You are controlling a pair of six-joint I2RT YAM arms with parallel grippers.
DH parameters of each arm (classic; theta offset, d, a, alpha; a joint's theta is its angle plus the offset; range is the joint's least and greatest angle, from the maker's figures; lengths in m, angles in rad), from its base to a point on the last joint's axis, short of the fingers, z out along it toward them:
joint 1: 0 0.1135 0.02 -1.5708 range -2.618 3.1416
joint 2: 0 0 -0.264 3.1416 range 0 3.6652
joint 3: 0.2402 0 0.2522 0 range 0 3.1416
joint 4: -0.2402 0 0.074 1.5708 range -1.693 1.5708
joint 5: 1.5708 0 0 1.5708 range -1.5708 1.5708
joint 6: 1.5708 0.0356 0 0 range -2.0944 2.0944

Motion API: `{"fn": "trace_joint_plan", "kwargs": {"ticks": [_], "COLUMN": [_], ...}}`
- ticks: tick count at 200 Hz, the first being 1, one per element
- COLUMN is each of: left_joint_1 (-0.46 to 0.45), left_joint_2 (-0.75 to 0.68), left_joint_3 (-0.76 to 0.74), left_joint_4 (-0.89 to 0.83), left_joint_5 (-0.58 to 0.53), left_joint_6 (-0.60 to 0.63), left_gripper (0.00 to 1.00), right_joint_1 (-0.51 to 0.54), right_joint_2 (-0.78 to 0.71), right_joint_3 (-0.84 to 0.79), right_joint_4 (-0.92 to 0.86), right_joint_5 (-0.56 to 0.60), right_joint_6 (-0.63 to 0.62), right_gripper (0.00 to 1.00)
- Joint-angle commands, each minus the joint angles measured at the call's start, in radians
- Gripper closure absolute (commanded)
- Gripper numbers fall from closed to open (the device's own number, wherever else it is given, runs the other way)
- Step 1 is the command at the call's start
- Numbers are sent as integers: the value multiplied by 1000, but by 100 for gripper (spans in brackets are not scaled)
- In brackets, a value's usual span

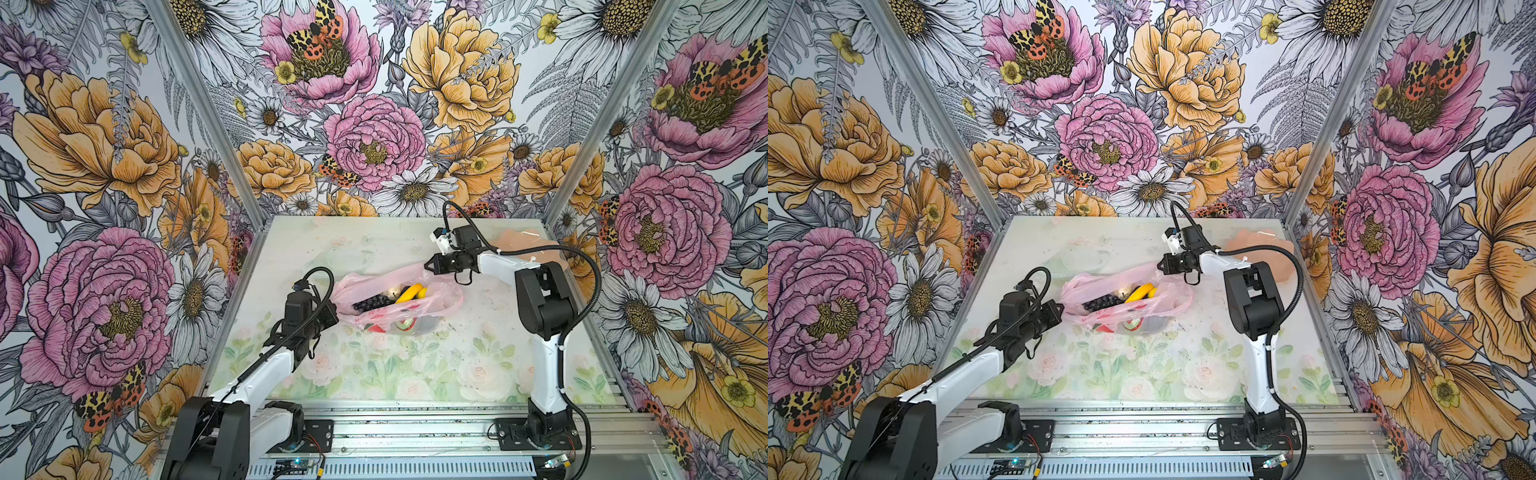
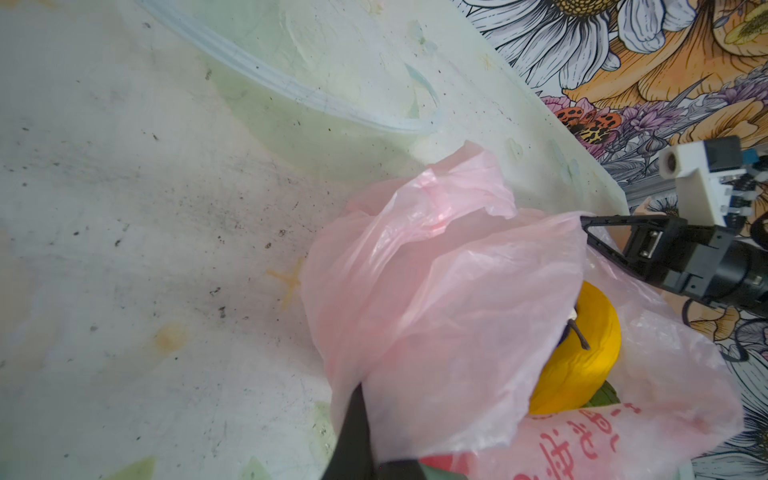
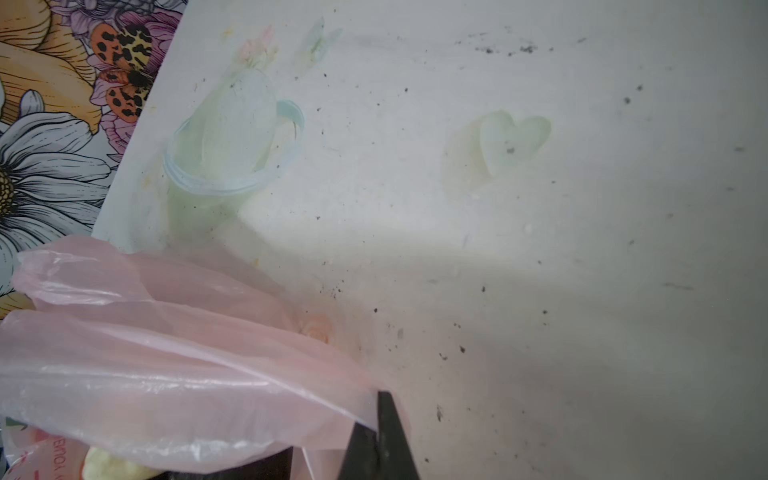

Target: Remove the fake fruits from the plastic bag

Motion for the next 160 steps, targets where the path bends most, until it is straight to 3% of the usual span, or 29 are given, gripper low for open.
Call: {"fn": "trace_joint_plan", "kwargs": {"ticks": [1,21,28,50,78,118,135,160], "left_joint_1": [-39,-73,-79,-87,-115,-150,-154,-156], "left_joint_2": [3,17,21,38,69,103,111,117], "left_joint_3": [40,64,68,78,92,110,115,113], "left_joint_4": [-8,-23,-24,-24,-7,4,7,13], "left_joint_5": [-19,-59,-68,-84,-87,-104,-103,-104], "left_joint_6": [40,39,33,9,-14,-29,-29,-35], "left_gripper": [100,100,100,100,100,100,100,100], "right_joint_1": [18,33,38,56,121,259,296,311], "right_joint_2": [-63,-180,-228,-379,-532,-623,-611,-556], "right_joint_3": [30,-36,-62,-152,-275,-420,-441,-435], "right_joint_4": [-23,-23,-26,-47,-87,-94,-92,-63], "right_joint_5": [77,167,215,374,581,760,799,742], "right_joint_6": [46,35,36,62,132,241,283,321], "right_gripper": [82,53,37,19,15,15,15,18]}}
